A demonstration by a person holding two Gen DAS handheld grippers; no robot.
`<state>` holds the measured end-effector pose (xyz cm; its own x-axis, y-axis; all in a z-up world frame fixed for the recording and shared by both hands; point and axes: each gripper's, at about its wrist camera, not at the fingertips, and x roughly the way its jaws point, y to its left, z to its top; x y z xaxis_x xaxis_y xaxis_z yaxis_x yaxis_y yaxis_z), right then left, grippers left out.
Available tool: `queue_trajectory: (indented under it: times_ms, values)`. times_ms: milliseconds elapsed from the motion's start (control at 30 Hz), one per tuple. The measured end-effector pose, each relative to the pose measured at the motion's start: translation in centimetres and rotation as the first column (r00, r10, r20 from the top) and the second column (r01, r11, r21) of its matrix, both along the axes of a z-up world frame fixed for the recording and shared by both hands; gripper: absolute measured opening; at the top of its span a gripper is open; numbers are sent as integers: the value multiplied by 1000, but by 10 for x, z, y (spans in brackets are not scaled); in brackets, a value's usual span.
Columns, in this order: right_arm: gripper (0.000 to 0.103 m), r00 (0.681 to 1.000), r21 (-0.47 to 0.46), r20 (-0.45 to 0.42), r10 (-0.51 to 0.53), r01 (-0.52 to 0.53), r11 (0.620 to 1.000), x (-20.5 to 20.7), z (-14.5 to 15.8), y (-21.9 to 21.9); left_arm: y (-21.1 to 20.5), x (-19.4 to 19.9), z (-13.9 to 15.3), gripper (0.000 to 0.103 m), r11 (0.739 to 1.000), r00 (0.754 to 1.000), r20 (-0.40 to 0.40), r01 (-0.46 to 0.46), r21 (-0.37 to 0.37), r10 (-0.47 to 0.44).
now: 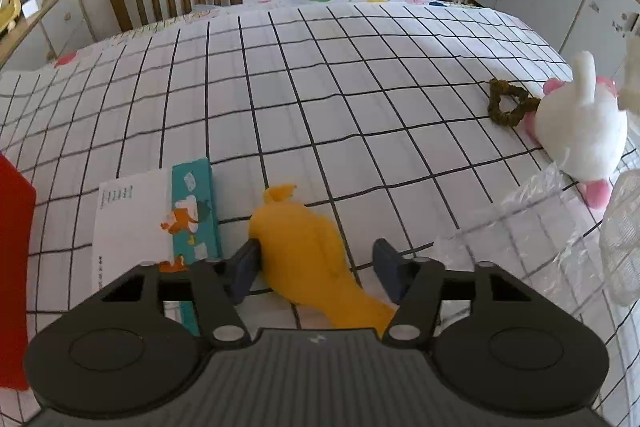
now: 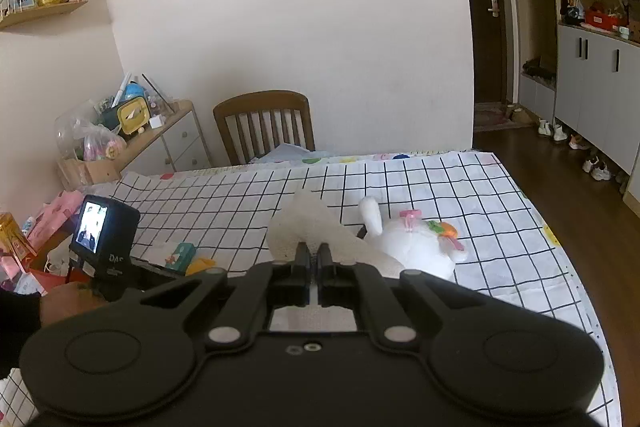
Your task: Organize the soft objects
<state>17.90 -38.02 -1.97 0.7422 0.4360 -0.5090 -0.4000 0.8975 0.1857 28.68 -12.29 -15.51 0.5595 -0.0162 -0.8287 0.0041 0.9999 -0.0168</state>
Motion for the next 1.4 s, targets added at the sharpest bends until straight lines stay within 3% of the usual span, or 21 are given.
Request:
queue_trajectory:
  times_ms: [33, 67, 267, 533, 867, 1033, 1400]
  values:
    - [3, 1000, -2, 2, 0, 0, 1000, -1, 1, 1, 1, 0, 1, 43, 1000, 1000, 7, 0, 10, 0]
    - [3, 1000, -5, 5, -1, 1, 1000, -1, 2, 1, 2, -1, 1, 40, 1000, 1000, 13, 0, 16, 0]
    - [3, 1000, -15, 27, 2, -1, 1000, -5, 13, 4, 9, -9, 3, 35, 1000, 999, 46, 26, -2, -26]
    - [3, 999, -10, 40, 3, -3, 1000, -10, 26, 7, 19, -26, 19, 35, 999, 997, 79, 26, -35, -23]
    - [3, 997, 4, 56, 51, -51, 999, -17, 43, 31, 52, -57, 59, 35, 997, 990, 140, 23, -80, -11]
    - [3, 991, 3, 73, 109, -110, 994, -18, 53, 58, 81, -74, 82, 35, 993, 988, 156, -1, -116, 19]
    - [3, 960, 23, 102, 260, -264, 964, -18, 73, 137, 146, -111, 120, 35, 994, 975, 205, -61, -92, 79]
